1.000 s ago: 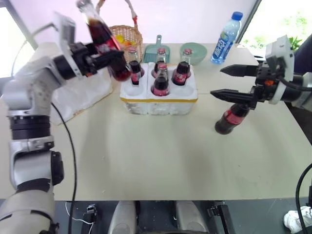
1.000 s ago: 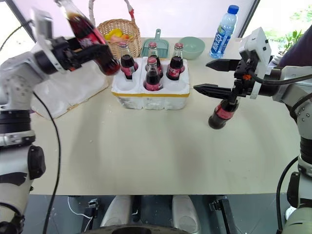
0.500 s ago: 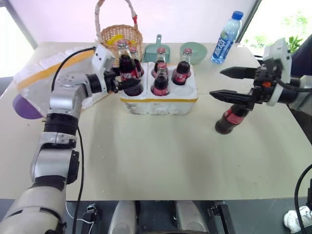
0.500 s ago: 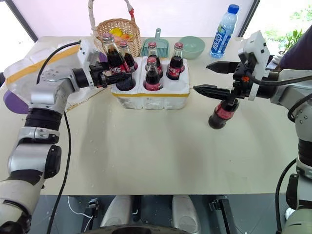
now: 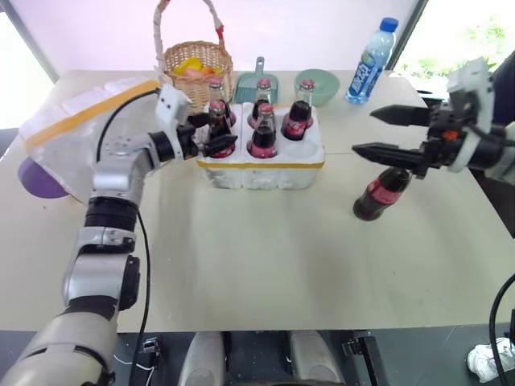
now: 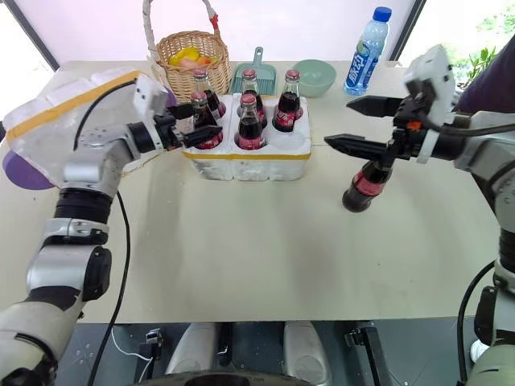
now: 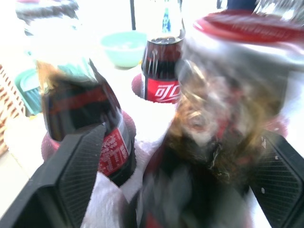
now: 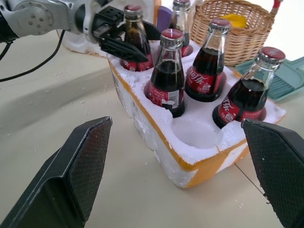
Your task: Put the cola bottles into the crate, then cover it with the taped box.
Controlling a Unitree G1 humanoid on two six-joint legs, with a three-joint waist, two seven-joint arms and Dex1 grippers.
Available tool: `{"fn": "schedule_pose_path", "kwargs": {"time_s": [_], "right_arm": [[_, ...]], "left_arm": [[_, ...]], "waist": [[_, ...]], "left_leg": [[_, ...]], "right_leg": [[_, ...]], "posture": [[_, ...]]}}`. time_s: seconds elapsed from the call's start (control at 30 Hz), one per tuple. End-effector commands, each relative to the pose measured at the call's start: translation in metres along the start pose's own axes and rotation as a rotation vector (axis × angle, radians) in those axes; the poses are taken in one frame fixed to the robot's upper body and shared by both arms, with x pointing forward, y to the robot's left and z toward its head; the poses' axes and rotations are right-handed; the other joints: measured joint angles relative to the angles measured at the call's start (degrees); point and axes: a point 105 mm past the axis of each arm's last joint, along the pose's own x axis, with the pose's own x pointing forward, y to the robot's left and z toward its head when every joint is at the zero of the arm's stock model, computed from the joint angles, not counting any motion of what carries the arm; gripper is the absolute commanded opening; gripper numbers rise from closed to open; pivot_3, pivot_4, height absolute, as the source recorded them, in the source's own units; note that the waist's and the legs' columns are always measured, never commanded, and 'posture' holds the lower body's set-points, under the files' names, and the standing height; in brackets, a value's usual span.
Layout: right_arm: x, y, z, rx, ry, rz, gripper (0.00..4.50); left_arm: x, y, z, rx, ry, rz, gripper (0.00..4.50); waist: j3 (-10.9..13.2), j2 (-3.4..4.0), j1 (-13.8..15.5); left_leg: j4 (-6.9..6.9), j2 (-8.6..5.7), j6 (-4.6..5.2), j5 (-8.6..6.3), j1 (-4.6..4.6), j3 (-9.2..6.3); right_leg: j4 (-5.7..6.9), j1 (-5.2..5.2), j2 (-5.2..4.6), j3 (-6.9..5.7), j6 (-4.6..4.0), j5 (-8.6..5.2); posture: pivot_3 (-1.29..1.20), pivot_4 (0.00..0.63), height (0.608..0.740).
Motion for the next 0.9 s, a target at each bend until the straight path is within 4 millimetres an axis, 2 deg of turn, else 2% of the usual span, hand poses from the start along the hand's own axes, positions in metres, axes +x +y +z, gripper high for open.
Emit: {"fn": "schedule_pose_path", "kwargs": {"time_s": [0.03, 0.1, 0.17, 0.23, 0.3, 0.37, 0.43, 0.5, 0.77, 0.9], "right_arm": [[-0.036, 0.023, 0.032, 0.000, -0.107, 0.035, 4.50], [-0.049, 0.042, 0.027, 0.030, -0.088, 0.077, 4.50], [-0.056, 0.059, 0.014, 0.070, -0.038, 0.105, 4.50], [-0.064, 0.075, -0.007, 0.109, 0.049, 0.116, 4.50], [-0.069, 0.084, -0.030, 0.119, 0.143, 0.081, 4.50], [-0.072, 0.083, -0.048, 0.109, 0.209, 0.007, 4.50], [-0.077, 0.071, -0.063, 0.115, 0.232, -0.127, 4.50], [-0.080, 0.062, -0.070, 0.125, 0.209, -0.231, 4.50], [-0.073, 0.031, -0.102, 0.249, 0.118, -0.543, 4.50], [-0.056, 0.025, -0.110, 0.313, 0.067, -0.561, 4.50]], "left_arm": [[-0.042, -0.023, 0.083, -0.040, -0.206, -0.192, 4.49], [-0.062, -0.039, 0.106, -0.058, -0.232, -0.290, 4.49], [-0.073, -0.052, 0.112, -0.057, -0.209, -0.355, 4.49], [-0.082, -0.070, 0.104, -0.024, -0.120, -0.446, 4.49], [-0.087, -0.087, 0.086, 0.034, -0.009, -0.521, 4.49], [-0.089, -0.096, 0.066, 0.069, 0.084, -0.563, 4.49], [-0.081, -0.101, 0.042, 0.121, 0.156, -0.563, 4.49], [-0.070, -0.101, 0.030, 0.149, 0.164, -0.546, 4.49], [-0.035, -0.112, 0.028, 0.165, 0.047, -0.505, 4.49], [-0.027, -0.117, 0.031, 0.160, 0.013, -0.509, 4.49]], "waist": [[0.02, -0.03, 0.18], [0.02, -0.04, 0.19], [0.00, -0.02, 0.19], [-0.04, 0.03, 0.38], [-0.05, 0.04, 0.33], [-0.04, 0.02, 0.18], [-0.08, -0.06, 0.10], [-0.09, -0.07, 0.13], [-0.10, -0.09, 0.04], [-0.09, -0.07, -0.05]], "left_leg": [[0.00, 0.00, 0.00, 0.00, 0.05, -0.01], [0.00, 0.03, 0.00, 0.00, -0.08, -0.13], [-0.05, 0.03, 0.01, -0.01, -0.07, -0.14], [-0.05, 0.01, 0.03, -0.02, 0.08, -0.09], [-0.03, 0.00, 0.03, -0.02, 0.26, -0.08], [-0.01, -0.01, 0.00, -0.01, 0.65, -0.05], [-0.02, 0.00, -0.01, -0.02, 1.17, -0.04], [0.00, 0.01, -0.03, -0.01, 1.22, -0.02], [-0.14, 0.00, 0.03, -0.01, 1.09, -0.07], [-0.18, 0.01, 0.03, -0.01, 1.08, -0.07]], "right_leg": [[0.00, 0.05, 0.00, 0.00, 0.00, 0.00], [-0.03, 0.03, 0.01, -0.09, 0.00, 0.00], [-0.03, 0.03, -0.01, -0.10, -0.01, 0.00], [-0.10, 0.18, -0.06, -0.09, 0.00, -0.01], [-0.14, 0.42, -0.05, -0.09, 0.01, -0.03], [-0.16, 0.79, -0.03, -0.08, -0.07, -0.08], [-0.27, 1.30, -0.04, -0.07, -0.31, -0.22], [-0.34, 1.37, -0.05, -0.04, -0.50, -0.30], [-0.14, 1.11, 0.04, 0.01, -0.25, -0.19], [-0.12, 1.06, 0.06, 0.01, -0.24, -0.19]], "posture": [[0.00, 0.150, 0.740], [0.00, 0.150, 0.740], [0.00, 0.150, 0.740], [0.00, 0.150, 0.740], [0.00, 0.150, 0.740], [0.00, 0.150, 0.740], [0.00, 0.150, 0.740], [0.00, 0.150, 0.740], [0.00, 0.150, 0.740], [0.00, 0.150, 0.740]]}}
